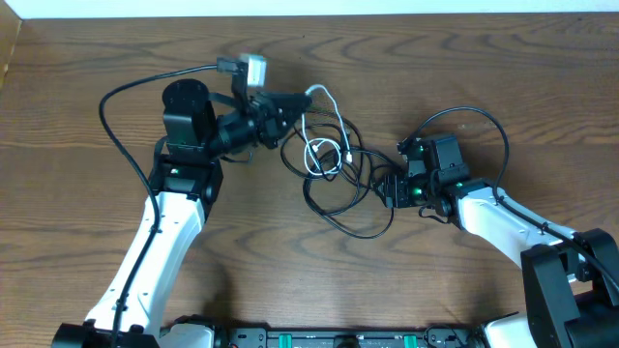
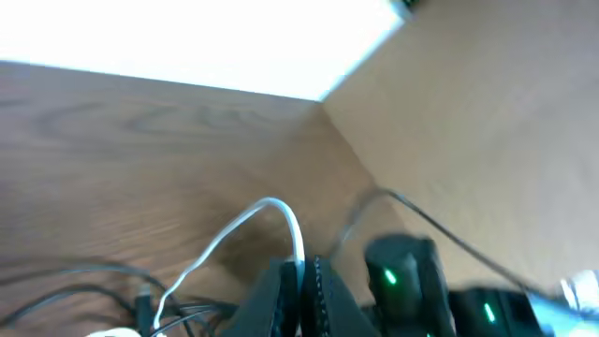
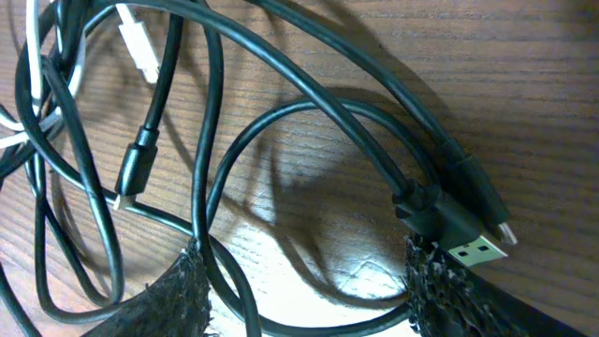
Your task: Untangle cables
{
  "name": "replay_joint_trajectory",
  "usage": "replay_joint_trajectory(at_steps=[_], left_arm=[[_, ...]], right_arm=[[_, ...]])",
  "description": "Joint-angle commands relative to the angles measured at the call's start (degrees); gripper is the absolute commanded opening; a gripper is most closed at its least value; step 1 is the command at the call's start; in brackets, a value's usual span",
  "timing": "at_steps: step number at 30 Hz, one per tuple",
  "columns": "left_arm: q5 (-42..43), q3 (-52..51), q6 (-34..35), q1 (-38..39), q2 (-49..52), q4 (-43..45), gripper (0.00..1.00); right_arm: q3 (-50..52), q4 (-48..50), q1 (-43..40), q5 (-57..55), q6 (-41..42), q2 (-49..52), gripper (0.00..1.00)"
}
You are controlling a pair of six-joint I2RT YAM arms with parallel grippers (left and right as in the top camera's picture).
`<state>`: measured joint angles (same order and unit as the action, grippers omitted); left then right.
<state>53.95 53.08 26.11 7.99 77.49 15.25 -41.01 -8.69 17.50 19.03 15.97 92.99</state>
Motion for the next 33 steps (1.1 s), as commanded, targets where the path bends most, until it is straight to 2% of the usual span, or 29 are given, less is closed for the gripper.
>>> replay_joint_trajectory(at_steps=[1,7,14,15,19,27,33], left_arm=[[-11.0,0.6,9.7,1.2,0.6,0.3,0.07],[-3.3,0.6,1.6,4.1,0.9,0.3,0.07],[-1.3,0.6,1.6,4.4,0.9,0.3,0.07],[-0.6,0.6,1.6,4.4,0.9,0.4,0.08],[1.1,0.6,1.6,4.4,0.9,0.3,0.07],[2.9,0.6,1.6,4.4,0.9,0.3,0.07],[5.7,0.6,1.6,4.4,0.9,0.3,0.07]], right_arm=[[0.3,0.5,0.2,-0.4,2.6,0.4,0.68],[0.3,8.1,0.2,0.0,6.9,0.4,0.68],[0.3,21.5,0.4,0.1,17.2,0.4,0.67],[0.3,22.8,0.5,-0.4,18.2,0.5,0.64],[0.3,27.2,2.1,-4.0,23.5,1.5,0.34],[0.1,40.5,6.0,-4.1,32.5,9.0,0.13],[-1.7,44.6,6.2,-4.1,36.7,15.7,0.07]])
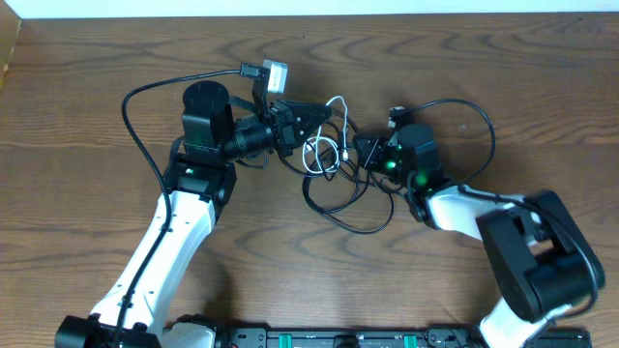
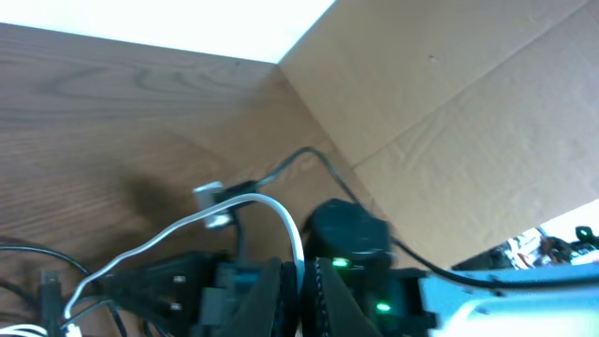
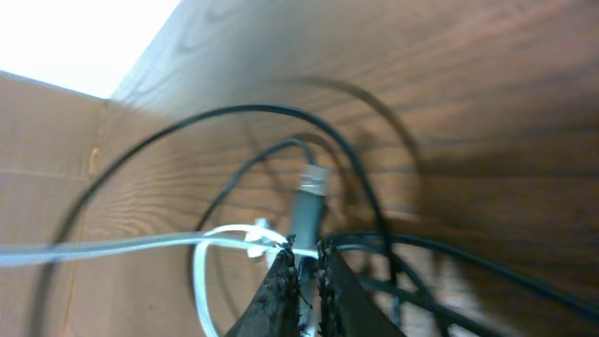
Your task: Untangle cables
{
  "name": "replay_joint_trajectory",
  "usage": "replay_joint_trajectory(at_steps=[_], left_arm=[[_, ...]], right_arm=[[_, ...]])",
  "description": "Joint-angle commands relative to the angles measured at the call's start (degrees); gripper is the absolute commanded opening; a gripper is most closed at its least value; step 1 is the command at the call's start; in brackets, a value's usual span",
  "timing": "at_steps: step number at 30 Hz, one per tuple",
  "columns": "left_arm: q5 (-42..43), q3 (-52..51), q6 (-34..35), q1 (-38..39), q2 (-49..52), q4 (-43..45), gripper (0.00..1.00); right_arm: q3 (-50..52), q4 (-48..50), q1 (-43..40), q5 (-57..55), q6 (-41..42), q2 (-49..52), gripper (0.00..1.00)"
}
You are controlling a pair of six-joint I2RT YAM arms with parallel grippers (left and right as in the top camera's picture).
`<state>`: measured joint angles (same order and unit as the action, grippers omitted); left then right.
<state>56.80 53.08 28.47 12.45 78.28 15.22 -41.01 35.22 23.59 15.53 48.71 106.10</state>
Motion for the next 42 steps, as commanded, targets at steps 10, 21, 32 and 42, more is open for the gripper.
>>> replay_joint_trajectory(at_steps=[10,21,32,42], left_arm=[[5.2,0.6,-0.8,-0.2,-0.1,4.7,0.07],[-7.0,0.6,2.7,-3.2,0.0,11.2,0.08],[-33.9,0.6,3.1,-3.2,0.0,-21.3,0.08],[-51.1,0.6,5.4,-3.2,0.0,-39.9,0.08]], right_arm=[[-2.9,-5.7,0.5,-0.6,7.5,8.3,0.01],[-2.9,-26.0,-1.5,10.7,13.5,7.2,0.02],[-2.9,-33.6,-5.2,8.8,5.7,2.8,0.02],[-2.9,-34.6,-7.1,8.8,1.9,1.8,0.01]])
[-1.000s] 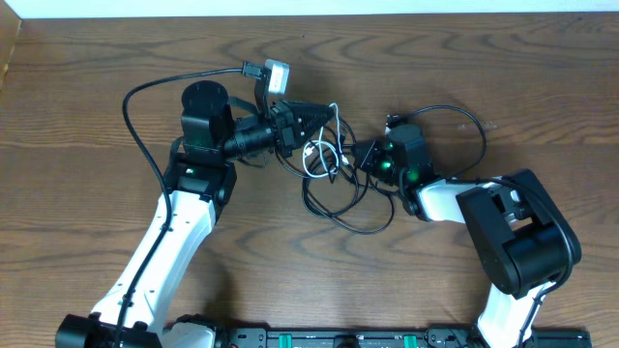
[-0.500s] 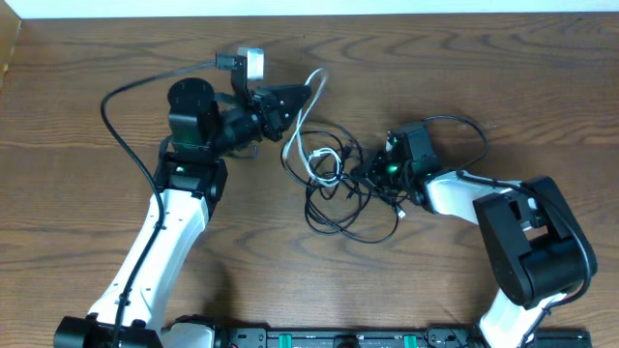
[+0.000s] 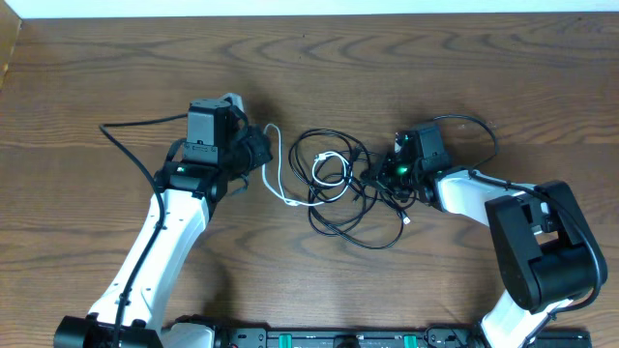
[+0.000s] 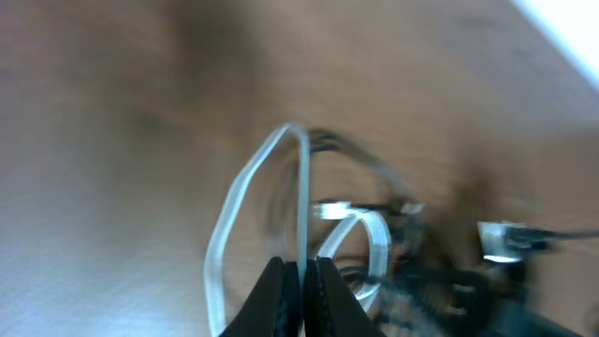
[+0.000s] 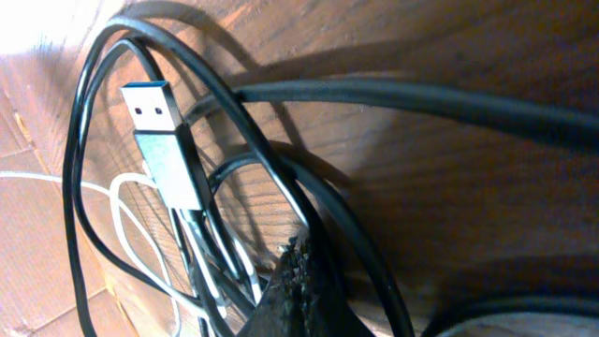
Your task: Untangle cables
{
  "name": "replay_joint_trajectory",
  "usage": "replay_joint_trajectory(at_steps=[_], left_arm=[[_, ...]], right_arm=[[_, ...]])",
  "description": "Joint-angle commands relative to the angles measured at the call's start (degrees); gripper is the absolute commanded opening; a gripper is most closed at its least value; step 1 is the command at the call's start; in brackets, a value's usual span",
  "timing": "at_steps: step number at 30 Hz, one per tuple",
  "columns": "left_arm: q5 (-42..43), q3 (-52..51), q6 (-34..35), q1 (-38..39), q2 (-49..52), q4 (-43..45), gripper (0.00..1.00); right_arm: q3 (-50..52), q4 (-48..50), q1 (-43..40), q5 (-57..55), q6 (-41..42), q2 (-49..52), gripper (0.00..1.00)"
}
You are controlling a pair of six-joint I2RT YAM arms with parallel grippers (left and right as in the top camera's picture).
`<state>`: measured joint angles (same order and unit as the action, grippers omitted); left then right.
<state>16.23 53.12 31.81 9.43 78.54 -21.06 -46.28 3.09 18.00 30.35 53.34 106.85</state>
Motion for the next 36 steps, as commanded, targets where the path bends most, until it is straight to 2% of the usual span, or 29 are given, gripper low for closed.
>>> replay_joint_trajectory(at_steps=[1,6,14,16,21,25,28,31,36], left_arm=[[-12.0,0.6,2.8,-0.2,-0.3,-5.3,0.08],[-12.9,0.6,3.0,-0.2,-0.3,-9.1,0.07],[-12.9,0.6,3.0,-0.2,-0.3,-8.7,0.08],[-12.8,0.6,3.0,-0.2,-0.3,-8.7,0.07],[-12.5,0.6,3.0,-0.2,-0.3,-8.7,0.08],[-12.4,0.6,3.0,-0.1,-0.3,-8.7,0.08],[-12.4,0.6,3.0,-0.1,-0.3,-8.7,0.08],[-12.4,0.6,3.0,-0.2,-0.3,-8.7,0.07],[-12.4,0.6,3.0,-0.2,-0.3,-8.7,0.08]], right_arm=[[2.4,-3.0,-1.9,-6.0,-4.0,0.3,0.01],[2.4,-4.9,-3.1,-6.2,-16.7,-6.9,0.02],[2.4,-5.5,-0.3,-7.5,-30.3,-17.3,0.24],[2.4,-5.5,0.9,-9.4,-30.6,-17.7,0.33],[2.4,-5.5,4.5,-10.4,-30.6,-16.9,0.4],[2.4,-4.9,7.8,-10.9,-32.5,-15.9,0.54],[2.4,-2.6,10.5,-11.2,-36.7,-14.5,0.57],[2.4,1.4,12.5,-13.8,-36.2,-11.7,0.58],[2.4,12.1,13.0,-14.3,-25.2,-6.0,0.55]])
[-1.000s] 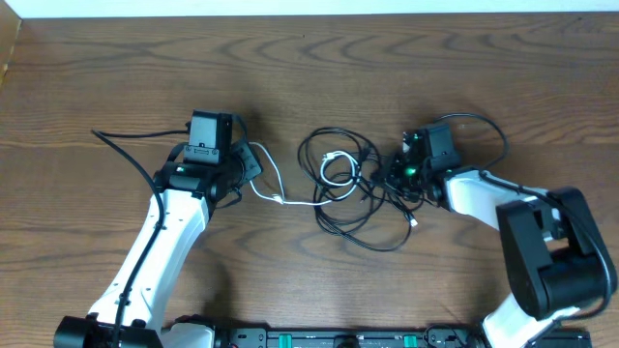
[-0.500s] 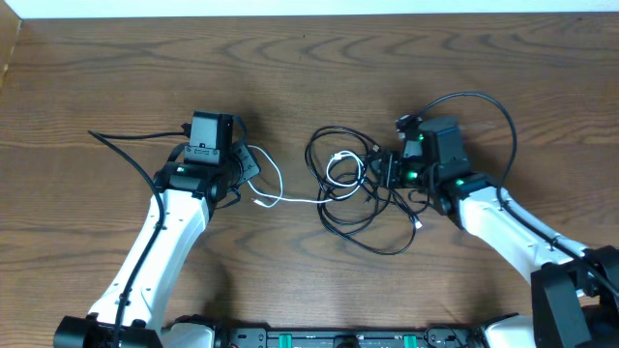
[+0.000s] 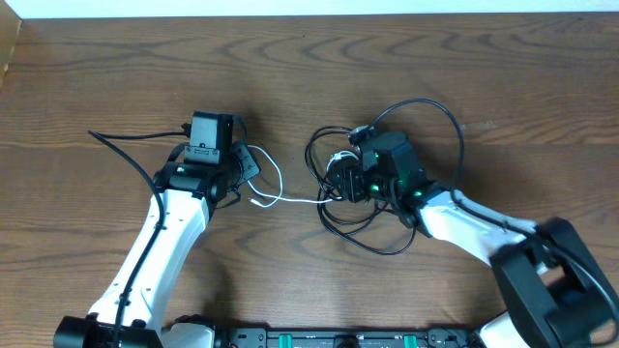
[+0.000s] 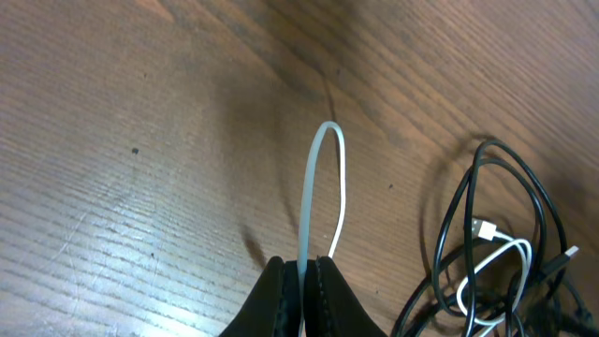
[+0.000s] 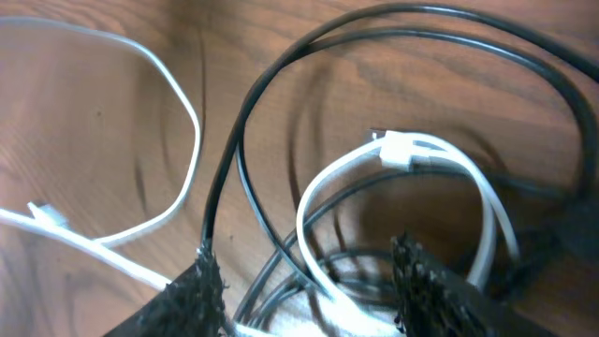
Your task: Untangle cables
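Observation:
A white cable (image 3: 281,190) runs from the left gripper across the wood into a knot of black cables (image 3: 437,112) at the table's middle. My left gripper (image 3: 249,166) is shut on the white cable (image 4: 324,159), which loops out ahead of its fingers (image 4: 277,285). My right gripper (image 3: 341,182) sits on the left part of the knot, open. Between its fingers (image 5: 198,285) lie black strands and a white loop (image 5: 402,150) with a small plug. The knot (image 4: 496,253) also shows at the lower right of the left wrist view.
The brown wooden table (image 3: 503,58) stretches all around. A black lead of the left arm (image 3: 126,140) trails off to the left. A pale wall strip (image 3: 309,6) borders the far edge.
My right gripper was shut at the knot's right side; now it stands open on the knot's left part. The left gripper, still holding the white cable, sits slightly lower, and the black loops have shifted.
First the left gripper held the white cable above the knot while the right stood open at its right. Then the right was shut on a black cable. Later the left had the white cable out to the left. Now the right is open over the knot.

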{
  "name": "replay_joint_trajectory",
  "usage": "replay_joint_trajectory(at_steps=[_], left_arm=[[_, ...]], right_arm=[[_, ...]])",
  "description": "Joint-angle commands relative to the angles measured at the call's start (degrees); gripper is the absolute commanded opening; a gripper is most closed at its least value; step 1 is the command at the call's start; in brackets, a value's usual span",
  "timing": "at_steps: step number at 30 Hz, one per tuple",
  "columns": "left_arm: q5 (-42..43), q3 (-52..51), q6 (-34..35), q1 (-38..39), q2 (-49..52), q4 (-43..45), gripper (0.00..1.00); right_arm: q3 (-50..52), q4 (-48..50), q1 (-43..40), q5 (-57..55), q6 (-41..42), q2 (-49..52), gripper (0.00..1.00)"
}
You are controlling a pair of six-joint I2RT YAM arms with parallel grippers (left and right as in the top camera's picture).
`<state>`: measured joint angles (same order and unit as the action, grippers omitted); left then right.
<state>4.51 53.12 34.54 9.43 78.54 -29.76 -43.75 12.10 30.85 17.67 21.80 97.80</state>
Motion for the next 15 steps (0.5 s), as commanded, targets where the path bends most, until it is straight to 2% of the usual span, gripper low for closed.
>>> replay_joint_trajectory(at_steps=[1,5,8,10,13,15], left_arm=[[-0.7,0.6,0.3,-0.1,-0.3,0.0,0.08],[-0.7,0.6,0.3,-0.1,-0.3,-0.2,0.07],[-0.7,0.6,0.3,-0.2,-0.3,-0.2,0.08],[-0.7,0.6,0.3,-0.2,-0.3,-0.2,0.07],[-0.7,0.6,0.3,-0.2,-0.3,-0.2,0.08],[-0.7,0.6,0.3,-0.2,-0.3,-0.2,0.08]], right_arm=[[-0.1,5.1,0.1,-1.7,8.4,4.2,0.55],[-0.5,12.9,0.3,0.9,12.9,9.4,0.54],[-1.8,13.4,1.0,2.0,14.3,12.0,0.5],[-2.6,13.6,1.2,4.6,14.4,12.6,0.38],[-3.5,15.1,1.2,8.3,14.4,12.4,0.12],[-3.9,16.1,0.8,10.2,14.4,11.9,0.01]])
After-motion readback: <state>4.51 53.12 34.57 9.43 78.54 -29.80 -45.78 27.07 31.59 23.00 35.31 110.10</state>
